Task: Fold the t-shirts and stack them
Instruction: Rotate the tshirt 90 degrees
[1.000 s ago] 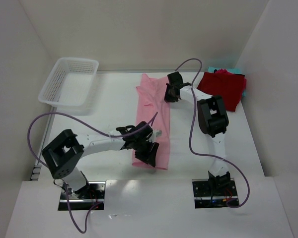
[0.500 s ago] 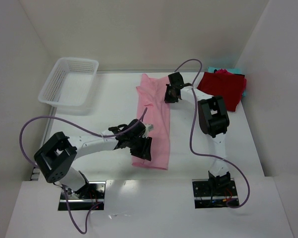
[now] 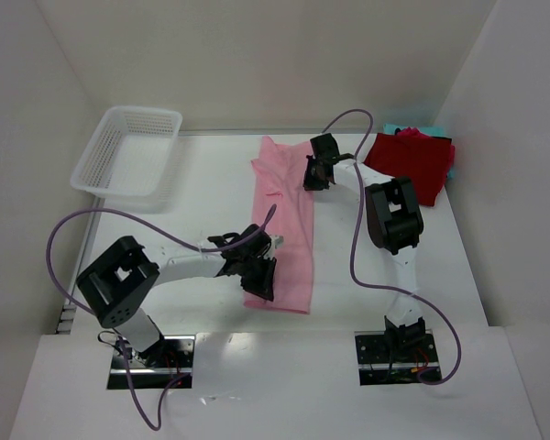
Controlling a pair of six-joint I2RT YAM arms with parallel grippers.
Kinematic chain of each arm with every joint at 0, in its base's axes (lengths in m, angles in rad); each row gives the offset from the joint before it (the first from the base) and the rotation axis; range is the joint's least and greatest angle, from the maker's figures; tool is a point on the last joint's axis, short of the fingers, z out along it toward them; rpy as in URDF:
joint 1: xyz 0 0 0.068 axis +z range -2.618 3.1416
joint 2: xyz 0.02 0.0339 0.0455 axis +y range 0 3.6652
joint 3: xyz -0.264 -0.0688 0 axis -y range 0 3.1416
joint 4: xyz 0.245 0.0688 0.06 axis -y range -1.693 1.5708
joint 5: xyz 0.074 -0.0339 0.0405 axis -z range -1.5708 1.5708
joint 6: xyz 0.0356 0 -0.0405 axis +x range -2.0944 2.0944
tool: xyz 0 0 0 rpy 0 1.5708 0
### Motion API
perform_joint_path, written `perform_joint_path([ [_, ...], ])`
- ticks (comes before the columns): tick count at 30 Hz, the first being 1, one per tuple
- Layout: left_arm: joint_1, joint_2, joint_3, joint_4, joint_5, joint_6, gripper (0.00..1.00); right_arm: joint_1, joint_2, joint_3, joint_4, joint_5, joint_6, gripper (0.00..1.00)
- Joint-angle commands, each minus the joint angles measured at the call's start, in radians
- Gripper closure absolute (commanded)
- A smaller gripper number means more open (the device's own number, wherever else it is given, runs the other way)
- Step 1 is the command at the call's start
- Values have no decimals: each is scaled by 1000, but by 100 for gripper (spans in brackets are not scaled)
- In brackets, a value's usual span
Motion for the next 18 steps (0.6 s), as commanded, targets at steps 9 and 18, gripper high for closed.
perform_joint_path([
  [9,-2,-37,-35,15,8,-36,92,-2,10,9,21,-11,-24,100],
  [18,-2,-46,-63,15,26,-45,100,-2,43,51,21,-1,-24,100],
])
